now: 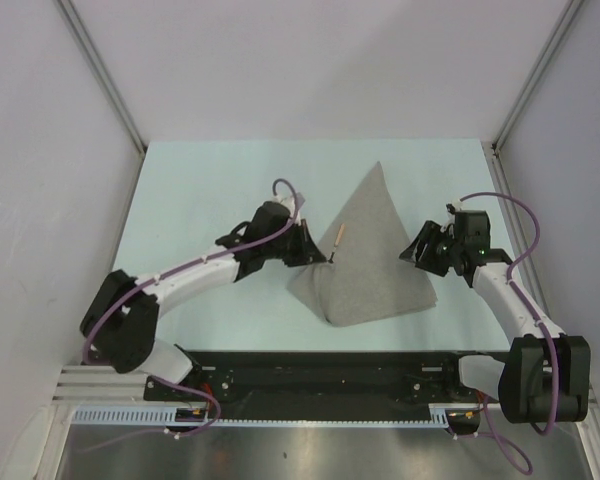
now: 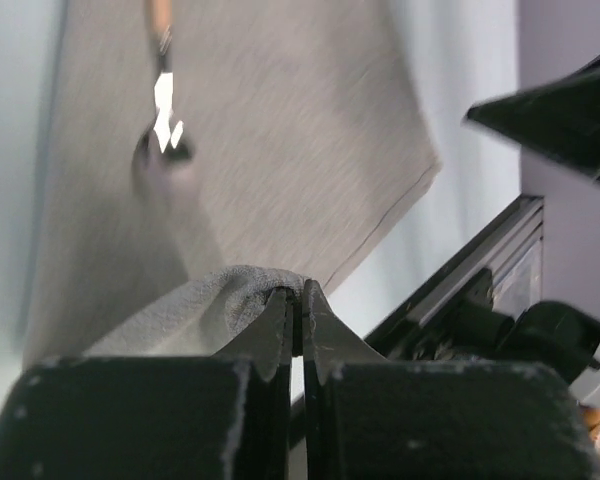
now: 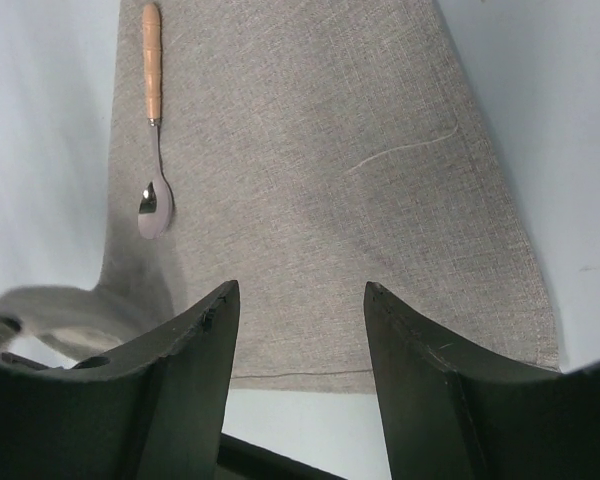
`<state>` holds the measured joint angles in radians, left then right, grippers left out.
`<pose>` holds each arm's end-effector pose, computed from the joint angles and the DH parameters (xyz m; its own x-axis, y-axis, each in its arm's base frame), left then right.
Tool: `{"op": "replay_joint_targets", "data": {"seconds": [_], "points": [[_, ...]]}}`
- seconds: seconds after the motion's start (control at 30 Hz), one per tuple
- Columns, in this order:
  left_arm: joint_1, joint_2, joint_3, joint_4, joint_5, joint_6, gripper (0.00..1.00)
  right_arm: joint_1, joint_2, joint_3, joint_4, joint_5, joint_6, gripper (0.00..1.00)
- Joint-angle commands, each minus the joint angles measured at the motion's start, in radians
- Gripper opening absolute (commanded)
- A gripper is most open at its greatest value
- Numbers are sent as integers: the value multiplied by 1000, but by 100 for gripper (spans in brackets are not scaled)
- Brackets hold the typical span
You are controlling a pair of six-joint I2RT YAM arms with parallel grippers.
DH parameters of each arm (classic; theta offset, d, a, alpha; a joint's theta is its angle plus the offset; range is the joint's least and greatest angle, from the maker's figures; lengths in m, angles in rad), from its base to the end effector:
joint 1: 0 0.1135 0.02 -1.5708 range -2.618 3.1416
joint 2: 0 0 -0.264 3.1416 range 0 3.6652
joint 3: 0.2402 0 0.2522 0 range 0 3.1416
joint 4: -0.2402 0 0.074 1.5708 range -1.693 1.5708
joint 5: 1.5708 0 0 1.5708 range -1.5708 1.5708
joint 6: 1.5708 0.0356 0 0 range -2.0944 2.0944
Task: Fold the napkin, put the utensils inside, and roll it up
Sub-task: Fold the napkin
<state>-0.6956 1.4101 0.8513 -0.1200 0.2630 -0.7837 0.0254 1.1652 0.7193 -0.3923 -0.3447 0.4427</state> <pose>0.2256 -0.2004 0.2271 -0.8879 -0.1467 -0.4361 0.2081 0.7172 -0.6650 0.2342 0.0180 0.2246 -0.7786 0.3835 -0.4967 0.0926 0.8531 0.5135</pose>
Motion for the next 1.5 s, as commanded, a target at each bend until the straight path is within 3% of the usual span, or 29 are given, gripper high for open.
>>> {"op": "replay_joint_targets", "data": {"seconds": [0.0,0.37,0.87,1.17,1.2,1.3,1.33,1.47], "points": [[13,133,245,80,25,110,0,-5,-27,2,-8,15,-16,58],[74,472,541,157,163,143,0,-7,-53,-1,-56,67,-30,58],[105,658,747,128,189,170,0,-8,-30,14,-63,78,-30,58],[120,725,796,94,196,176,1,-8,-16,19,-65,81,-29,58],[120,733,801,88,205,179,4,-8,-15,20,-65,81,-32,59],[122,751,819,86,206,181,44,-8,-12,22,-63,78,-29,59],[123,751,825,85,200,182,63,-7,-12,22,-63,78,-32,59],[133,715,822,88,157,208,79,-8,-22,22,-71,79,-30,59]]}}
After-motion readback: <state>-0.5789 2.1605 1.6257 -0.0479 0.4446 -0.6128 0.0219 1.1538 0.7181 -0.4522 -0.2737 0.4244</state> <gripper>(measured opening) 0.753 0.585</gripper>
